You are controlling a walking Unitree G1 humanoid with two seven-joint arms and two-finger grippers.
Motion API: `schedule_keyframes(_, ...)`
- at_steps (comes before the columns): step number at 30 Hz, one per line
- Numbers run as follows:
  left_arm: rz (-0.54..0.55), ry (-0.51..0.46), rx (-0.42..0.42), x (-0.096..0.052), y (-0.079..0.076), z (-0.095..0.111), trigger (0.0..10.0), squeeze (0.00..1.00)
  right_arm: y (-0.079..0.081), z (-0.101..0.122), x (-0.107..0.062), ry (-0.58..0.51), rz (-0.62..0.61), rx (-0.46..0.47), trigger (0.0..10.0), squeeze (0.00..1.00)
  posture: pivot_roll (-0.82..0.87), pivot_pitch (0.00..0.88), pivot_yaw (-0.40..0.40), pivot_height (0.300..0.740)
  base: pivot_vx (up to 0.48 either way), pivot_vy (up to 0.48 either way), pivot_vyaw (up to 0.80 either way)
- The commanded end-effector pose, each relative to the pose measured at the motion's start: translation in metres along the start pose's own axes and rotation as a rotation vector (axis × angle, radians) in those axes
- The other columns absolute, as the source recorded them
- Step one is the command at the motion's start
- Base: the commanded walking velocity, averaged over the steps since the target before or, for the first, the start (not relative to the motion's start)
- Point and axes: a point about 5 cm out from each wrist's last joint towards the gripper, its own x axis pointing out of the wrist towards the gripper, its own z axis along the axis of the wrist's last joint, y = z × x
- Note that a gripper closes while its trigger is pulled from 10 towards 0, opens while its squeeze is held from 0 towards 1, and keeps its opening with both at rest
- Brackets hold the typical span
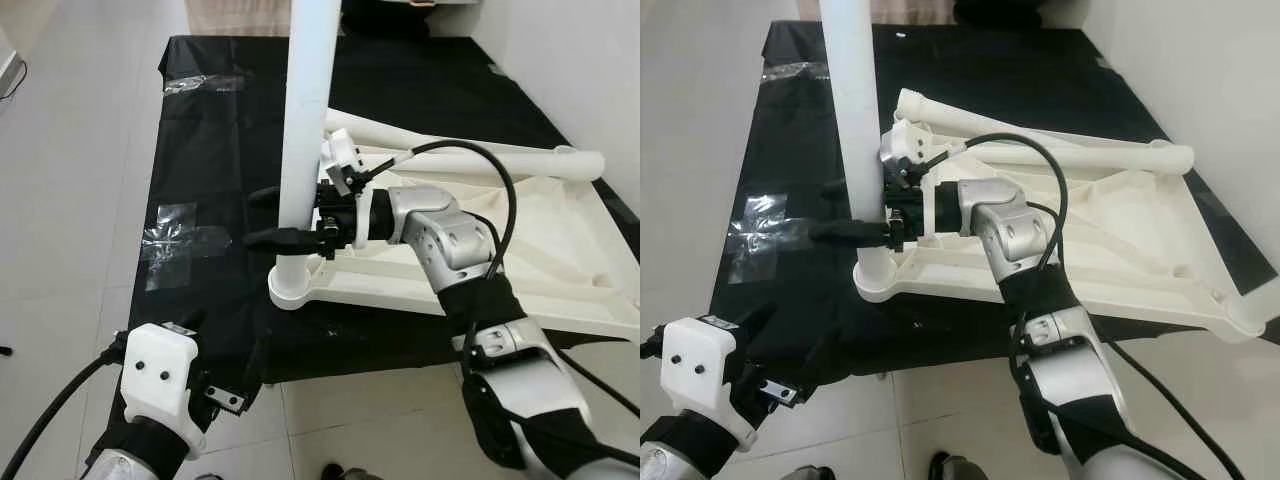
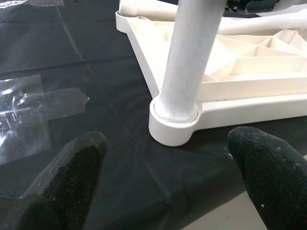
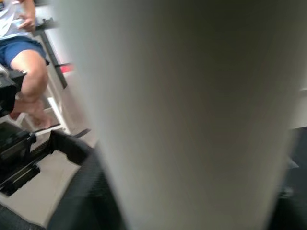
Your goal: Building children table
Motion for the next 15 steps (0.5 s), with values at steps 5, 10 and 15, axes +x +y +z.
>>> schedule_keyframes(5,-0.004,0.007,0.002,-0.001,-0.002,0.001,10.0,0.00,0.001,-0.007,-0.006,0.011,0.037,0.002,0.0,0.00,0.15,0.239,-0.120,0.740,0.000,0.000,0.00)
schedule_keyframes(10,-0.006,0.002,0.002,0.000,-0.001,0.001,10.0,0.00,0.001,-0.024,-0.010,0.050,-0.183,0.009,0.0,0.00,0.14,0.228,-0.123,0.740,0.000,0.000,0.00)
schedule_keyframes(15,-0.011,0.000,0.004,0.002,0.002,0.001,10.0,0.00,0.032,-0.073,0.002,0.181,-0.952,0.043,0.0,0.00,0.12,0.221,-0.109,0.740,0.000,0.000,0.00)
